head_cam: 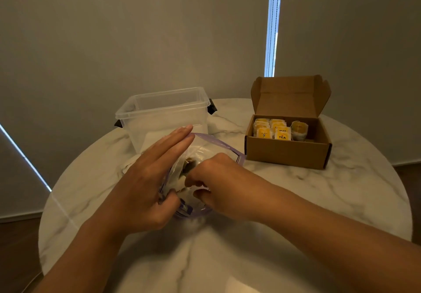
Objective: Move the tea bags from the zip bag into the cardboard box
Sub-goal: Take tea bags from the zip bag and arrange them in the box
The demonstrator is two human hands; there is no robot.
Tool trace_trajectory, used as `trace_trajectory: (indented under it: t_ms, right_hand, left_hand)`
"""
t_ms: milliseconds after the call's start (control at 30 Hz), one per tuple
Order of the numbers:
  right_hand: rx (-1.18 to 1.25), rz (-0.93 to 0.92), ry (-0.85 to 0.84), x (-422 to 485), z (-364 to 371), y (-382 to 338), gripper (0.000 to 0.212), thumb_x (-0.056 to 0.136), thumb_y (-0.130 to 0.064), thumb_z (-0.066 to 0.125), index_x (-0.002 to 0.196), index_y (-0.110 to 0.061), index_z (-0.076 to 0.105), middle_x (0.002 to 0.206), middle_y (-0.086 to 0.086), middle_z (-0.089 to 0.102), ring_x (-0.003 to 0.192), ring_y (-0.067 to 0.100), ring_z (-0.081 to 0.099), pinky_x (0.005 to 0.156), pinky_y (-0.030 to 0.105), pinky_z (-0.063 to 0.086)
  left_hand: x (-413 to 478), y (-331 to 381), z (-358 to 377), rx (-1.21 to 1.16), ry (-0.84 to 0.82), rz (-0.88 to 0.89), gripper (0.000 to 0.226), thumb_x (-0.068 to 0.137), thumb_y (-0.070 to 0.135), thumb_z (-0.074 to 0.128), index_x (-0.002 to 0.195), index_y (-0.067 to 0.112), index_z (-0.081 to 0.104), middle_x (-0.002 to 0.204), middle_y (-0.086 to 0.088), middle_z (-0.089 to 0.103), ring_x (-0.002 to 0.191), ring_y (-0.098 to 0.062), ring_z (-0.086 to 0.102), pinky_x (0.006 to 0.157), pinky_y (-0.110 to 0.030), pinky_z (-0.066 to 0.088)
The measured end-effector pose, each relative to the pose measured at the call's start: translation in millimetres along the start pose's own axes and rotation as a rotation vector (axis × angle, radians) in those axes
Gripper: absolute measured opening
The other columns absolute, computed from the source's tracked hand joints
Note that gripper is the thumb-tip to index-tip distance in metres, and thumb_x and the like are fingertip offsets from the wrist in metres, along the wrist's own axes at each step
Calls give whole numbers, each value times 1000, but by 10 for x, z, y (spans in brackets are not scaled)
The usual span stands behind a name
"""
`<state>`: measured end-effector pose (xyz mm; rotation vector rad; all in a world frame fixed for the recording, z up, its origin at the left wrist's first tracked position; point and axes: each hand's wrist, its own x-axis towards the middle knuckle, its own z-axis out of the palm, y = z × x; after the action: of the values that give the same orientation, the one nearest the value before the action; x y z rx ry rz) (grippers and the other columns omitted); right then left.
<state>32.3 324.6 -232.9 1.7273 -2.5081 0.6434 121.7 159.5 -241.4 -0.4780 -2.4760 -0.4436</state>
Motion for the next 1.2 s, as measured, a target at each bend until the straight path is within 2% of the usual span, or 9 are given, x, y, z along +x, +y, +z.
trace_trajectory:
  t_ms: [200,333,433,500,700,800,1000,1100,1200]
  right_hand:
    - [-93,-14,-43,195,81,14,34,88,-25,70,120,-16,64,115,8,62,99,24,59,75,28,51]
    - [-112,-18,-27,234,114,32,31,88,-16,69,119,-16,65,114,8,64,98,24,61,69,26,45]
    - [-133,-10,-34,234,118,26,24,89,-10,64,113,-9,67,109,14,65,98,30,62,77,34,51]
    - [-136,-10,-4,246,152,28,16,92,-7,58,105,-6,67,98,15,64,91,32,63,72,35,49]
    - [-196,-48,23,272,229,-31,24,95,-16,59,116,-7,67,116,13,65,102,27,63,85,32,47]
    - [-213,-29,57,236,180,5,17,93,-7,53,103,-5,67,96,13,66,89,30,64,67,33,43]
    - [-149,17,88,14,36,-28,28,96,-18,58,123,-18,61,119,4,62,108,21,59,87,29,47]
    - [-105,47,136,-116,-67,-25,26,96,-20,58,121,-22,63,115,2,65,103,17,60,91,29,51]
    - [44,72,235,-266,-165,34,18,91,-22,65,108,-24,71,100,-4,70,90,8,63,82,28,56]
  left_hand:
    - [-11,-8,-9,8,-5,5,83,73,19,49,153,7,31,163,-1,25,150,-21,23,113,-55,36]
    - [-20,0,-8,3,-7,6,85,70,8,54,152,7,31,162,-2,26,150,-21,23,113,-54,36]
    - [-17,3,-7,-1,-9,1,92,65,-1,58,152,7,31,162,-2,26,149,-21,25,112,-53,38]
    - [-19,6,1,-13,-7,4,88,69,3,56,153,8,30,163,-1,25,149,-20,27,112,-50,39]
    - [-23,17,7,-38,18,-1,82,73,17,49,153,9,31,162,0,26,149,-19,27,115,-44,36]
    - [-11,16,-2,-40,35,-10,83,71,18,49,152,7,33,161,-1,29,148,-21,29,114,-50,36]
    - [-26,6,-24,-72,90,-43,79,73,22,51,150,9,37,157,2,37,144,-18,36,110,-47,42]
    - [-17,23,-19,-104,69,-45,80,74,21,51,151,8,35,159,2,34,146,-17,32,111,-44,40]
    - [-19,13,-7,-130,63,-63,80,74,23,52,151,9,34,160,3,32,147,-16,30,112,-47,39]
